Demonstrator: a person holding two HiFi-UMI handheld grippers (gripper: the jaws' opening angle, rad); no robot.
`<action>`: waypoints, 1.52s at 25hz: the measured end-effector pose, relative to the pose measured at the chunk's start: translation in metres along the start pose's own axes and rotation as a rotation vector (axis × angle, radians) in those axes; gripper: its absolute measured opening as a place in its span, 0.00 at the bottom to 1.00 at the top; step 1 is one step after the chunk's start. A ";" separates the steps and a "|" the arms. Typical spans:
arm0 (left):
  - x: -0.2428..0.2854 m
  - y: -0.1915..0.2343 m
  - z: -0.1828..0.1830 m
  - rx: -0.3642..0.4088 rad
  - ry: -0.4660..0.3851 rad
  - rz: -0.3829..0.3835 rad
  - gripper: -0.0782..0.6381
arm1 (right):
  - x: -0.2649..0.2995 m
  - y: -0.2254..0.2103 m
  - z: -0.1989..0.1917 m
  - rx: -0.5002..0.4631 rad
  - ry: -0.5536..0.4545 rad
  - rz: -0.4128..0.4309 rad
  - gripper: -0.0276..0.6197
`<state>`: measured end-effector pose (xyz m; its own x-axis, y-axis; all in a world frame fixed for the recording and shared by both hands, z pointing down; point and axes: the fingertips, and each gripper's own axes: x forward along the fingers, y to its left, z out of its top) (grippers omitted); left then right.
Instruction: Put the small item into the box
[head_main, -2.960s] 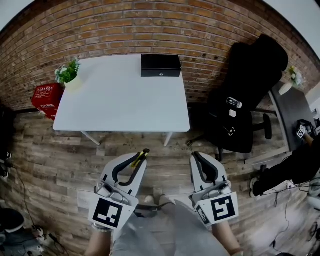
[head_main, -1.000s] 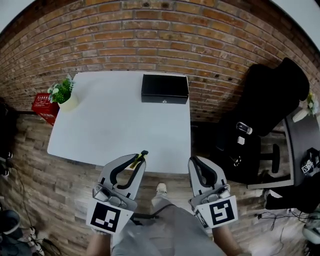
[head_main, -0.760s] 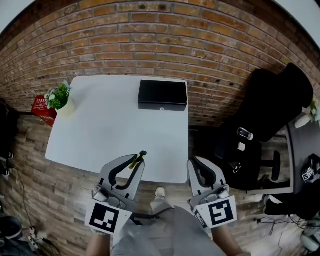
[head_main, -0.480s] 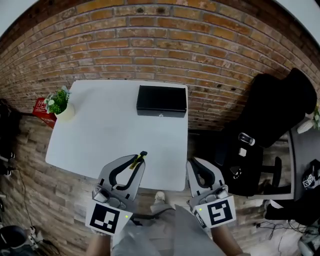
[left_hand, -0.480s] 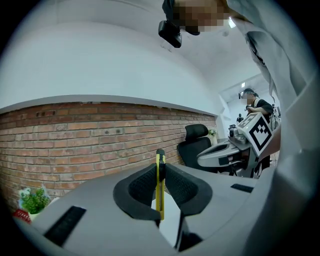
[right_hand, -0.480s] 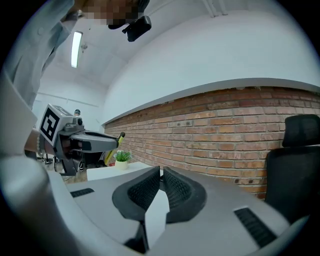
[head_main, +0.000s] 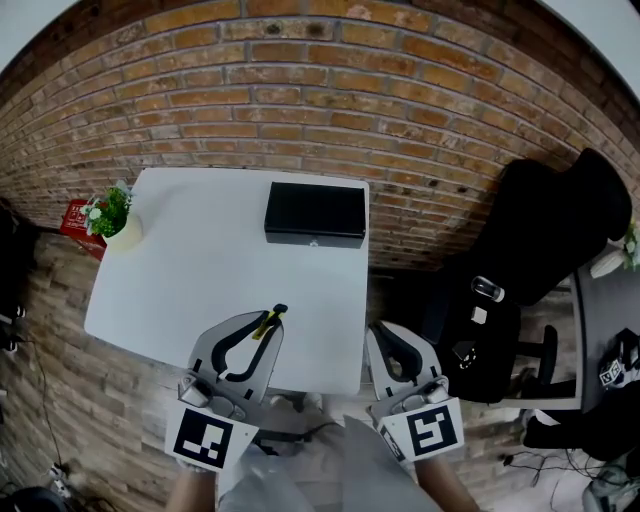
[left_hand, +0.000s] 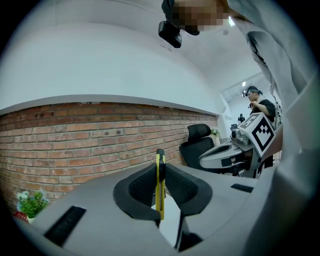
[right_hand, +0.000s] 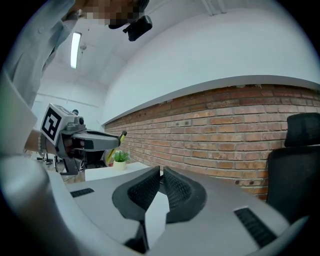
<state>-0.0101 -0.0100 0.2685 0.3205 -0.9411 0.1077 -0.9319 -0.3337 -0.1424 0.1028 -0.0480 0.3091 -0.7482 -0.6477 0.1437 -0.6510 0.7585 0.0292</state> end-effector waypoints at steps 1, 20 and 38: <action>0.002 0.001 -0.001 0.001 0.001 -0.001 0.20 | 0.001 -0.001 0.000 0.001 0.002 -0.001 0.12; 0.029 0.030 -0.028 -0.015 0.057 -0.053 0.20 | 0.042 -0.010 -0.016 0.017 0.058 -0.029 0.12; 0.072 0.066 -0.067 0.071 0.119 -0.137 0.20 | 0.112 -0.027 -0.036 0.041 0.101 -0.055 0.12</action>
<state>-0.0598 -0.0957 0.3329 0.4171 -0.8749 0.2460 -0.8653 -0.4651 -0.1871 0.0413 -0.1389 0.3605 -0.6962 -0.6759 0.2419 -0.6966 0.7175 -0.0001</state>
